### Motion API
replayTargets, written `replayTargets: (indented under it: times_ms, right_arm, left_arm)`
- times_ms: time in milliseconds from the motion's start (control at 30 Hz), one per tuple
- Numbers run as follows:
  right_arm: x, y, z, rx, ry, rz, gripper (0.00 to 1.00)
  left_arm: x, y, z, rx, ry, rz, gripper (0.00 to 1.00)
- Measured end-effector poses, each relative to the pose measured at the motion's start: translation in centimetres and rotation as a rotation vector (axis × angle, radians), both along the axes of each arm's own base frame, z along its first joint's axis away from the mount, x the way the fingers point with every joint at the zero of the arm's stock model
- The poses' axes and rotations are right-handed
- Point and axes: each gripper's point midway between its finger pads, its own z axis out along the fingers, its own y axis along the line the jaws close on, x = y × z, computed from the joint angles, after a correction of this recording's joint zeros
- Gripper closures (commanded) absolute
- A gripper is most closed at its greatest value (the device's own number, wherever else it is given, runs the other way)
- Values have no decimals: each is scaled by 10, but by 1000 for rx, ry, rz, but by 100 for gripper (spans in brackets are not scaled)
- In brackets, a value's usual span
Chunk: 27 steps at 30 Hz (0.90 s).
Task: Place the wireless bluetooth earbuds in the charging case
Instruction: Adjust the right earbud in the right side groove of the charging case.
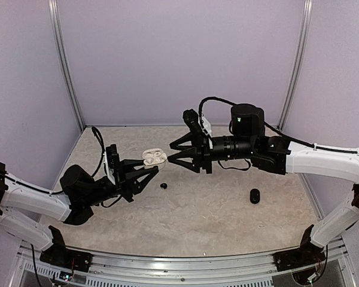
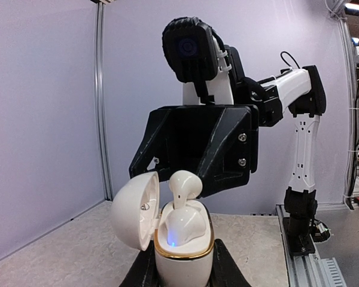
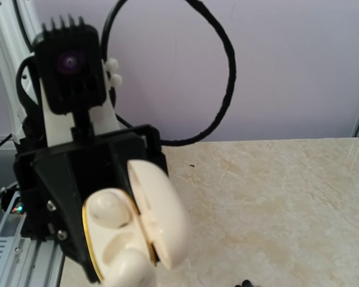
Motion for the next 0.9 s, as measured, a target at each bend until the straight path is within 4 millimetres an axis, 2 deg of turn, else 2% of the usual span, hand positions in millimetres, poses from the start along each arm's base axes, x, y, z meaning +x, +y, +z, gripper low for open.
replayTargets:
  times_ms: [900]
  right_arm:
    - [-8, 10, 2, 9, 5, 47, 54]
  left_arm:
    - [0, -7, -2, 9, 3, -13, 94]
